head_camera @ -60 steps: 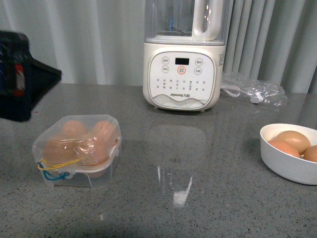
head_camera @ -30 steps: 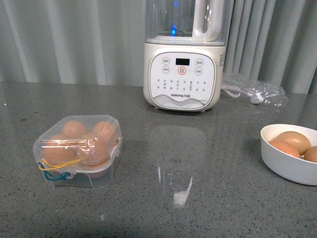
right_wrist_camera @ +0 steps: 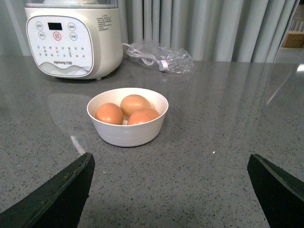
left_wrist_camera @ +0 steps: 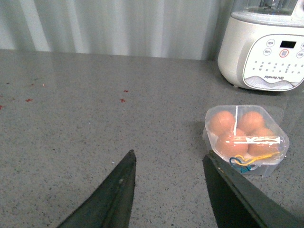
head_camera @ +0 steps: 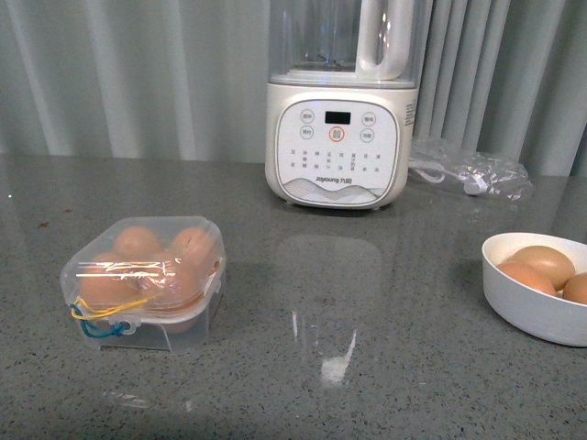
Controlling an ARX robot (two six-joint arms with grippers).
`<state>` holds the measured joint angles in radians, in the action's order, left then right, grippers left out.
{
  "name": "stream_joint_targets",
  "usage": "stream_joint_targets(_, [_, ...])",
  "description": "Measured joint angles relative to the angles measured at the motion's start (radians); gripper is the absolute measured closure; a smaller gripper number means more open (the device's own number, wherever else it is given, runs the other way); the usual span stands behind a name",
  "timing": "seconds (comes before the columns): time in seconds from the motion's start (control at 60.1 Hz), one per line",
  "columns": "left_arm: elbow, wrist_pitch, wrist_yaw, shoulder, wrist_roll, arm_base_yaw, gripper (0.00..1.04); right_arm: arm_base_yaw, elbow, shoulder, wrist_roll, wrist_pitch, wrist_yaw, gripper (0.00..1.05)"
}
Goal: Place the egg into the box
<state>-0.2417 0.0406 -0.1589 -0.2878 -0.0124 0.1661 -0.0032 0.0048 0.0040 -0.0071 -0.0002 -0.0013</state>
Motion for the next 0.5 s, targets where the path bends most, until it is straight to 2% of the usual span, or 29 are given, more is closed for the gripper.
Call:
stream_joint_targets(0.083, [0.037,0.005,0.034,0.026,0.003,-0.036,0.77,0.0,0.0,0.0,0.0,0.0,0.0,0.07])
stream_joint_targets(0.15, [0.052,-0.026,0.138,0.073,0.007,-0.105,0.88,0.0,0.0,0.0,0.0,0.0,0.0,0.07])
stream_joint_targets(0.216, [0.079,-0.069,0.156,0.135,0.01,-0.149,1.0,0.0,0.0,0.0,0.0,0.0,0.0,0.07])
stream_joint_targets(0.499, [0.143,-0.063,0.16,0.204,0.014,-0.166,1.01,0.0,0.0,0.0,0.0,0.0,0.0,0.07])
